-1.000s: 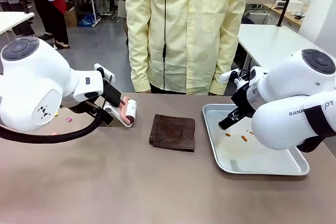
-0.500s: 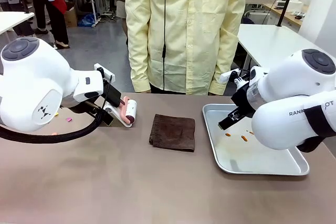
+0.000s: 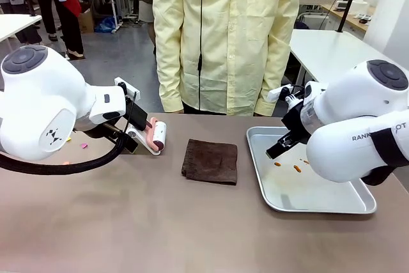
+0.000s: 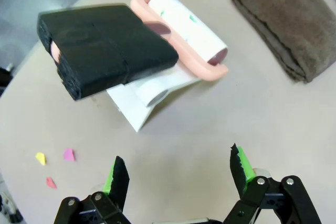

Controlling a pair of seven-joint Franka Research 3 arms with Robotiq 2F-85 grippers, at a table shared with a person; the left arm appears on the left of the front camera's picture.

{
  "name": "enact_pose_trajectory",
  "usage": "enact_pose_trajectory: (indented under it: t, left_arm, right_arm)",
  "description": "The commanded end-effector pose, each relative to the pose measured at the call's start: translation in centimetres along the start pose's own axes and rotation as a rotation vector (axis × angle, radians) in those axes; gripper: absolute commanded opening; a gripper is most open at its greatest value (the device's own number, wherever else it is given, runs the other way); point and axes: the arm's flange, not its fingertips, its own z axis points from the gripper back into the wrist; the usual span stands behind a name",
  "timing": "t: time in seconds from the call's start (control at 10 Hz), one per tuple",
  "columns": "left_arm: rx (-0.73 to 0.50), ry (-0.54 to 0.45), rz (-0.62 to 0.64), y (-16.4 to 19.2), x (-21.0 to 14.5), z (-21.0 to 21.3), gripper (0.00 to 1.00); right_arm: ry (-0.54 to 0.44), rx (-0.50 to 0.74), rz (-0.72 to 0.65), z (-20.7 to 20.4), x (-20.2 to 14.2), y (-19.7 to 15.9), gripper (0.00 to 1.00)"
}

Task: Clean the surface of the table.
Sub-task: Hold the Lint Roller with your left hand and the towel with your right hand.

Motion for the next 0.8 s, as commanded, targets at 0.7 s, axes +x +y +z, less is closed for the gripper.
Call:
enact_pose_trajectory:
  t: [0.7]
  left_arm:
    - [-0.784,0.022,0.573,6.5,-2.9,10.5,1.0]
  right_arm:
    - [0.118,0.687,-0.817,10.9,-6.4,-5.6,1.0]
